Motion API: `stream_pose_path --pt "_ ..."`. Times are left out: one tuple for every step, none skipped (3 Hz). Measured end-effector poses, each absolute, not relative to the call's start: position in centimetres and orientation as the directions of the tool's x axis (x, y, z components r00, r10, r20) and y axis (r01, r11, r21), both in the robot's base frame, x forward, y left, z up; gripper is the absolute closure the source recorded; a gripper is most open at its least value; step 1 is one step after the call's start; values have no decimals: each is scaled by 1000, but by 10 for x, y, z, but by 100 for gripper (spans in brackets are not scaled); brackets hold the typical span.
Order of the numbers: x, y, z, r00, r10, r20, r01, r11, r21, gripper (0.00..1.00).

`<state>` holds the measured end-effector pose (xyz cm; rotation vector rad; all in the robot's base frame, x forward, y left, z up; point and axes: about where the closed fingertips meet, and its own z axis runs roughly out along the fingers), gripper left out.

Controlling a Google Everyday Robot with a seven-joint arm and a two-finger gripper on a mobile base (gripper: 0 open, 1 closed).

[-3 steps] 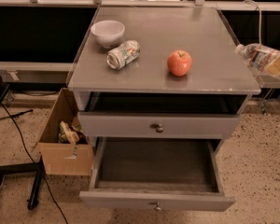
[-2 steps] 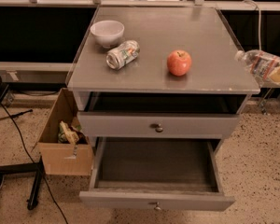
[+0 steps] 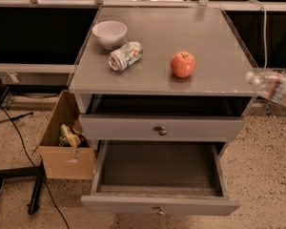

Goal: Place water bottle into middle drawer

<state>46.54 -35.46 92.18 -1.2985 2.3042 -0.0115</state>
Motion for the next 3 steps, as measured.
stream_pose_path --pt "427 -348 907 -347 -829 -439 -875 454 -166 100" --pt "426 -345 907 -329 -838 -435 -885 435 -168 100" --pt "427 -345 896 -310 -844 -438 -895 414 -164 100"
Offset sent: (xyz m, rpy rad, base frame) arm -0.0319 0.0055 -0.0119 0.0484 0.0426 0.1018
